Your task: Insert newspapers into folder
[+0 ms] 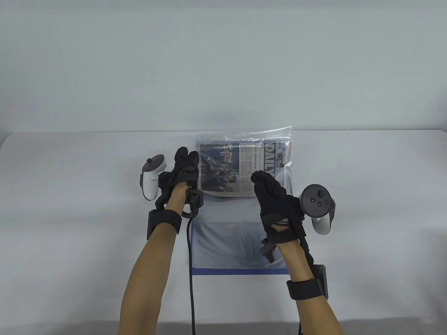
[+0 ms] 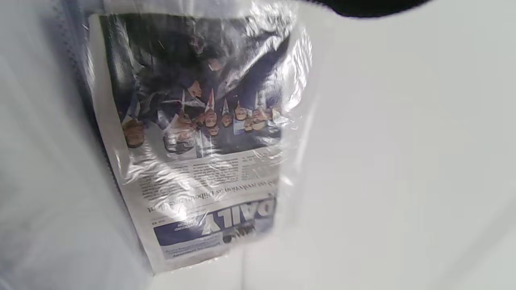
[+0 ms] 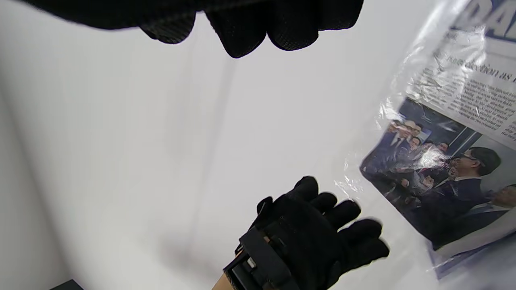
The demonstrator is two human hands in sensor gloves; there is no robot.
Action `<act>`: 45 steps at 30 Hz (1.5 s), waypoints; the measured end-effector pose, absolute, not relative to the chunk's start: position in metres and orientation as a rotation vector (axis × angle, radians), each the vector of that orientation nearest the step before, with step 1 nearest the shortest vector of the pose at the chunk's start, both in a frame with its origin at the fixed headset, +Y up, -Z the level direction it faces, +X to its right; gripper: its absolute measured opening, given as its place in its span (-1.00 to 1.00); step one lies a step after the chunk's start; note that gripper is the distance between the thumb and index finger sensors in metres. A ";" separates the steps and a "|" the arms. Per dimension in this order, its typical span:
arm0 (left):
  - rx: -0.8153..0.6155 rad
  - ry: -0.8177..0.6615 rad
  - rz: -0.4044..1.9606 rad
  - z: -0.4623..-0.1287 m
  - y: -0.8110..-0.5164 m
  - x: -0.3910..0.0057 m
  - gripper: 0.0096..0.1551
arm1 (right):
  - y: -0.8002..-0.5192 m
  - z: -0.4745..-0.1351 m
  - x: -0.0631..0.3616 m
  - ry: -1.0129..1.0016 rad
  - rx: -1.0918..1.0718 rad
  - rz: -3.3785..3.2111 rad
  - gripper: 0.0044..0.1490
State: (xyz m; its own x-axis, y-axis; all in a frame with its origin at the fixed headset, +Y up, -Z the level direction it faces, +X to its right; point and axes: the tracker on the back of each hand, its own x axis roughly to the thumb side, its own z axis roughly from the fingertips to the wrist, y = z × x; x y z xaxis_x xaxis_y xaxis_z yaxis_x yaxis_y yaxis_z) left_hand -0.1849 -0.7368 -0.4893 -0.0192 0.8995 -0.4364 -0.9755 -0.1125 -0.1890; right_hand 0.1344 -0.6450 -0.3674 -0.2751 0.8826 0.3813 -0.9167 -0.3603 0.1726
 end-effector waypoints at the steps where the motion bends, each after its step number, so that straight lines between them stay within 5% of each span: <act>1: -0.523 0.249 1.555 -0.484 -0.742 -0.191 -0.02 | -0.647 -0.368 0.135 -0.078 0.478 1.900 -0.28; 4: -0.596 0.373 1.291 -0.463 -0.755 -0.203 -0.03 | -0.655 -0.374 0.141 0.002 0.399 1.987 -0.24; 8: -0.731 0.336 1.186 -0.424 -0.769 -0.208 -0.04 | -0.685 -0.385 0.162 0.162 0.160 2.103 -0.20; 12: -0.779 0.287 1.003 -0.390 -0.766 -0.204 -0.11 | -0.734 -0.387 0.186 0.690 -0.335 2.315 0.13; 15: -0.837 0.201 1.022 -0.375 -0.768 -0.201 -0.11 | -0.770 -0.384 0.197 1.072 -0.449 2.207 0.30; 22: -0.855 0.057 0.977 -0.366 -0.768 -0.190 -0.09 | -0.772 -0.382 0.178 1.032 -0.283 2.130 0.26; 27: -0.832 0.131 1.080 -0.361 -0.760 -0.208 -0.25 | -0.759 -0.380 0.185 0.975 -0.270 2.076 0.09; 33: -0.990 0.165 1.121 -0.361 -0.744 -0.240 -0.30 | -0.741 -0.374 0.205 0.912 -0.200 1.865 -0.08; 42: -0.970 0.307 1.482 -0.370 -0.756 -0.286 -0.31 | -0.747 -0.376 0.225 0.788 -0.056 1.503 -0.07; 45: -0.783 0.322 1.757 -0.370 -0.768 -0.286 -0.27 | -0.752 -0.379 0.226 0.678 -0.095 1.458 -0.06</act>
